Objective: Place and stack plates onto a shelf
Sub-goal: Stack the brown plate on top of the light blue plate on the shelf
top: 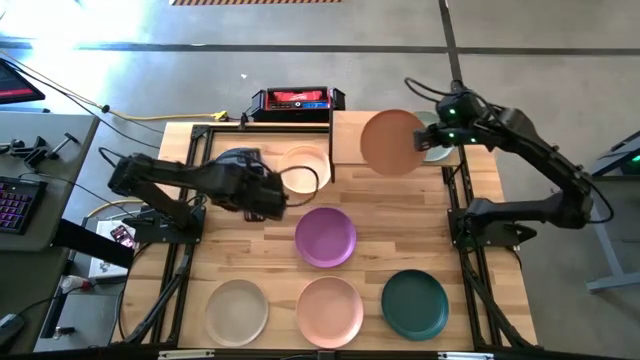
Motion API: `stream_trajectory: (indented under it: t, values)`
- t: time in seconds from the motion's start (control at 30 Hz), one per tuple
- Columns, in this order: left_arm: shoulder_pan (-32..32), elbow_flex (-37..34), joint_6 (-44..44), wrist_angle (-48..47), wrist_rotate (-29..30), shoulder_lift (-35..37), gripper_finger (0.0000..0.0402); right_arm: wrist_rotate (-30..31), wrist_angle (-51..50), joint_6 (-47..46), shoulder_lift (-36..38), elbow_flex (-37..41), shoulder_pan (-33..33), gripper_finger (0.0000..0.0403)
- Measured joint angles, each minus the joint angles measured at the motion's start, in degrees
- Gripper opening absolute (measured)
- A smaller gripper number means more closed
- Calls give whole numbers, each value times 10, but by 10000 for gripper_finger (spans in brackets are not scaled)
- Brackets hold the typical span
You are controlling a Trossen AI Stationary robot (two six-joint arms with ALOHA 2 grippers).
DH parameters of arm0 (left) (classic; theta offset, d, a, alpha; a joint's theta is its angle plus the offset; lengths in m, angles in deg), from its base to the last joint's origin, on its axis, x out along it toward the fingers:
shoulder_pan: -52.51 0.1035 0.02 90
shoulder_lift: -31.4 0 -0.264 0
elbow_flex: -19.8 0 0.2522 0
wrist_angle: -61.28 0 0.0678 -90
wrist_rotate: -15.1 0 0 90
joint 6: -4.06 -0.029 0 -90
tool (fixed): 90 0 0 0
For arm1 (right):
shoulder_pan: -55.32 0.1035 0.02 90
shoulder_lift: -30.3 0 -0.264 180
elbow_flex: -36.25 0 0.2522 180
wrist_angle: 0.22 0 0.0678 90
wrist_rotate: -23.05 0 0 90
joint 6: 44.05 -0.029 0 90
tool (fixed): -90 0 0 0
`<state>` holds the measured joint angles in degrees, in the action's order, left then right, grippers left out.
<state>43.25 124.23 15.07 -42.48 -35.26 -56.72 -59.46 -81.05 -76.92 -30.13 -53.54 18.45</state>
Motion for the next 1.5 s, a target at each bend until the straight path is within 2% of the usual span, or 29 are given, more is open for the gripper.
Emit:
stream_trajectory:
  t: [0.23, 0.5, 0.7, 1.03, 1.13, 1.3, 1.5]
  values:
    - [26, -26, 11, 2, 0, 100, 91, -1, 2, -57, 54, 30, -49, 0]
    - [36, -79, 29, 20, 0, 193, 91, 2, -30, -103, 69, 31, -112, 0]
    - [36, -121, 38, 38, 0, 229, 91, 3, -39, -112, 68, 31, -169, 0]
    - [36, -184, 39, 38, -1, 253, 91, -45, -37, -97, 68, 33, -239, 0]
    - [36, -195, 39, 39, -1, 259, 91, -59, -17, -101, 79, 68, -240, 0]
    - [36, -206, 38, 38, -2, 266, 91, -87, 62, -146, 128, 168, -240, 0]
    - [36, -206, 21, 39, -4, 270, 91, -78, 87, -197, 168, 231, -244, 0]
